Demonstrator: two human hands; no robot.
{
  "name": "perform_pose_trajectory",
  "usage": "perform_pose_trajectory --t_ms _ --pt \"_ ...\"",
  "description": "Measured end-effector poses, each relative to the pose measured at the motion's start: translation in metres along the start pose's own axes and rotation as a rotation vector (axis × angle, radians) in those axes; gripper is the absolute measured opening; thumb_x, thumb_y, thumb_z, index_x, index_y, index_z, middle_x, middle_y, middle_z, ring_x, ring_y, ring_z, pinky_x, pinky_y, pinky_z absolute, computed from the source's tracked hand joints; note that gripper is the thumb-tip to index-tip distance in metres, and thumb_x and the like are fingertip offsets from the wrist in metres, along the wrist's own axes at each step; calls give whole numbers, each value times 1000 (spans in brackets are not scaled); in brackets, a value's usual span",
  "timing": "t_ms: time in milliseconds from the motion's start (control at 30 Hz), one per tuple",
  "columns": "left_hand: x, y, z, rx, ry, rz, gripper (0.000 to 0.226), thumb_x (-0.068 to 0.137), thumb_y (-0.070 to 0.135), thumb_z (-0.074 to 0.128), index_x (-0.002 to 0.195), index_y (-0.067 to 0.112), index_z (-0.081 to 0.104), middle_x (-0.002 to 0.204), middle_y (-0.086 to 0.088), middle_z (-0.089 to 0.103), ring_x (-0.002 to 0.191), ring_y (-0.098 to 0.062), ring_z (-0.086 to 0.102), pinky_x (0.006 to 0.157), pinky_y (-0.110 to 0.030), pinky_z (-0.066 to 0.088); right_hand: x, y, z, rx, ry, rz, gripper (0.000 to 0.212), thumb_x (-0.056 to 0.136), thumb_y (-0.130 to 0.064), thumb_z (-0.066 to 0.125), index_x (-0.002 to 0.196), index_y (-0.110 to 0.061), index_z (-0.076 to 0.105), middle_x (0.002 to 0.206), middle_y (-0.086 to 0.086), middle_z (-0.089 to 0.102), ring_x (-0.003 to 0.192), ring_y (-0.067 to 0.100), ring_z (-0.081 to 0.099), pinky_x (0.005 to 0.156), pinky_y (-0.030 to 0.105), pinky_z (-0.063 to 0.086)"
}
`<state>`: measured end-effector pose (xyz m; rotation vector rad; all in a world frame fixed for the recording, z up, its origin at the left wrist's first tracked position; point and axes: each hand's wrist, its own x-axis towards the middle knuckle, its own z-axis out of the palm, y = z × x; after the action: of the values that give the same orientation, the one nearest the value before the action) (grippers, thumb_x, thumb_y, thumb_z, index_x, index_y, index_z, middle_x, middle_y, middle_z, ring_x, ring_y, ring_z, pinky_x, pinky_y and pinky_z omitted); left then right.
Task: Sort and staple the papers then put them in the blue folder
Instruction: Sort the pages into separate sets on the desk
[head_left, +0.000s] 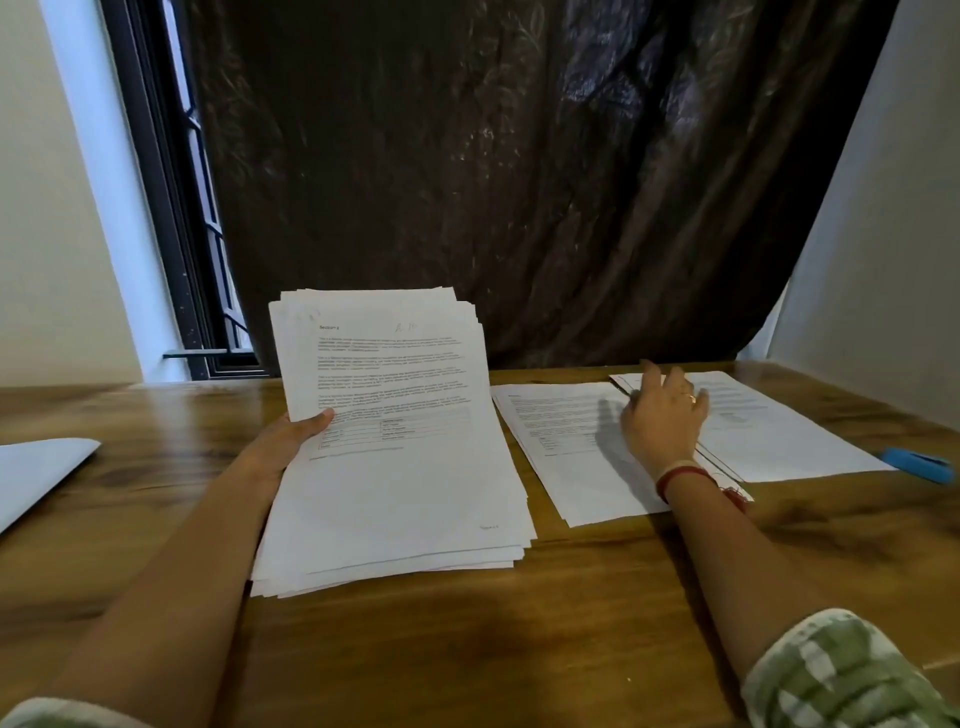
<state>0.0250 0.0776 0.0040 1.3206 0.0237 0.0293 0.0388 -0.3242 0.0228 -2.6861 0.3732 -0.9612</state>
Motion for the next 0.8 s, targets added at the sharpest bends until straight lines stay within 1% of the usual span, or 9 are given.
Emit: perform_pose_trajectory --t_ms 33,100,167,233,267,400,533,700,800 --pt "-1 0 1 -6 -1 1 36 96 10 54 132 14 54 123 -11 64 110 -31 62 87 -43 50 -5 -14 -5 253 -16 -5 44 98 -33 51 137 -13 45 144 15 43 130 32 44 110 44 33" --pt "-4 1 4 -9 0 7 34 95 10 54 129 14 56 123 -13 64 110 -33 61 89 -44 50 -24 -49 -17 818 -241 81 37 97 -37 55 128 -16 52 134 7 51 117 24 53 95 34 46" --pt "-7 2 8 -12 -4 12 27 96 9 53 121 15 59 121 -13 65 106 -31 63 87 -42 51 -46 -81 -25 1057 -533 162 41 89 -45 63 122 -23 53 122 -1 58 106 19 58 82 30 52" --pt "-10 3 11 -13 1 17 25 96 9 53 120 14 59 118 -12 66 105 -30 64 83 -40 53 -61 -100 -23 1090 -712 185 42 82 -40 74 115 -25 54 111 -4 64 97 18 64 72 31 56" --pt "-12 4 13 -12 6 21 27 96 9 54 123 13 58 117 -11 66 104 -30 64 80 -38 55 -64 -104 -20 1096 -721 204 40 80 -33 78 111 -22 56 109 -1 67 95 21 67 77 38 58" --pt "-15 5 16 -13 2 14 27 95 9 55 122 12 58 111 -9 69 96 -26 67 68 -31 60 -69 -105 -10 1109 -654 303 28 79 -17 79 97 -5 63 98 6 73 90 26 70 88 46 57" --pt "-13 3 16 -45 -1 -6 22 94 10 56 115 14 62 107 -8 71 93 -25 68 66 -32 60 -67 -105 -7 1089 -605 320 20 89 -20 69 77 -7 61 94 8 73 86 26 70 86 41 57" --pt "-12 3 16 -69 14 -10 19 96 8 53 111 16 62 98 -5 73 82 -22 71 57 -30 59 -46 -87 -10 904 -417 224 24 98 -28 50 88 -15 68 93 2 71 87 23 68 82 39 58" --pt "-9 3 15 -89 15 -1 28 97 8 51 124 12 56 110 -8 67 93 -23 65 58 -27 59 -15 -49 -26 579 -355 189 27 98 -15 41 107 -4 64 103 16 63 91 29 58 78 34 46"
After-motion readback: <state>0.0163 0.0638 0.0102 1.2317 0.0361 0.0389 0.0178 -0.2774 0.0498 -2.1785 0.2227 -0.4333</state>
